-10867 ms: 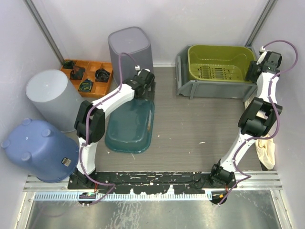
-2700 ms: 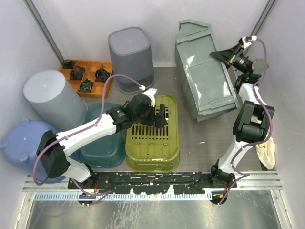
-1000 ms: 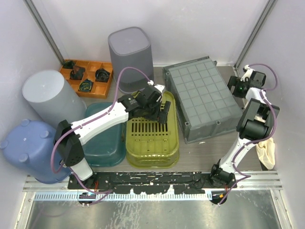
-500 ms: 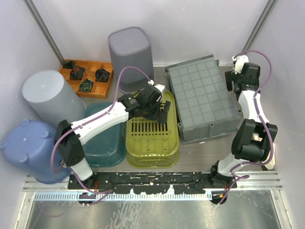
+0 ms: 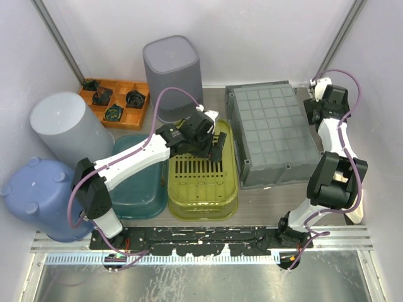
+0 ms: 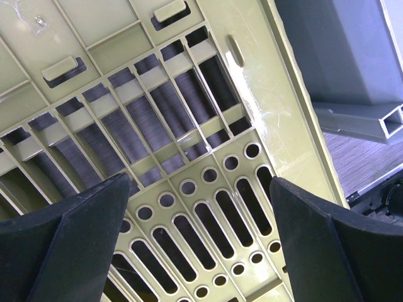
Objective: Turn the large container upside down
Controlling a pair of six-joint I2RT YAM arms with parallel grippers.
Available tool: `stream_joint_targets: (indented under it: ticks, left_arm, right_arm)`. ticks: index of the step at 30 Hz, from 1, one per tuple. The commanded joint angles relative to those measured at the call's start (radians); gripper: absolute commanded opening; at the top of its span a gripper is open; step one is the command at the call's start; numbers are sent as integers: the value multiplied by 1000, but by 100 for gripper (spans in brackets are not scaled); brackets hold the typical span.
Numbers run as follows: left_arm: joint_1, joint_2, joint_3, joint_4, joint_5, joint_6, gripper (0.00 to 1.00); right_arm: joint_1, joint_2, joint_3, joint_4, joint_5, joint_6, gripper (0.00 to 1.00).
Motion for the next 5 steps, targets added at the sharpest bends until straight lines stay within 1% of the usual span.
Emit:
stream_joint_targets:
  ticks: [1, 2, 5]
  left_arm:
    - [39, 21, -30, -148, -88, 22, 98]
    - [39, 21, -30, -146, -87, 22, 98]
    - [40, 22, -31, -143, -84, 19, 98]
  right_arm:
    - [-35, -63, 50, 49, -20, -25, 100]
    - [-36, -73, 43, 49, -50, -24, 100]
    - [-34, -94, 38, 48, -73, 7, 100]
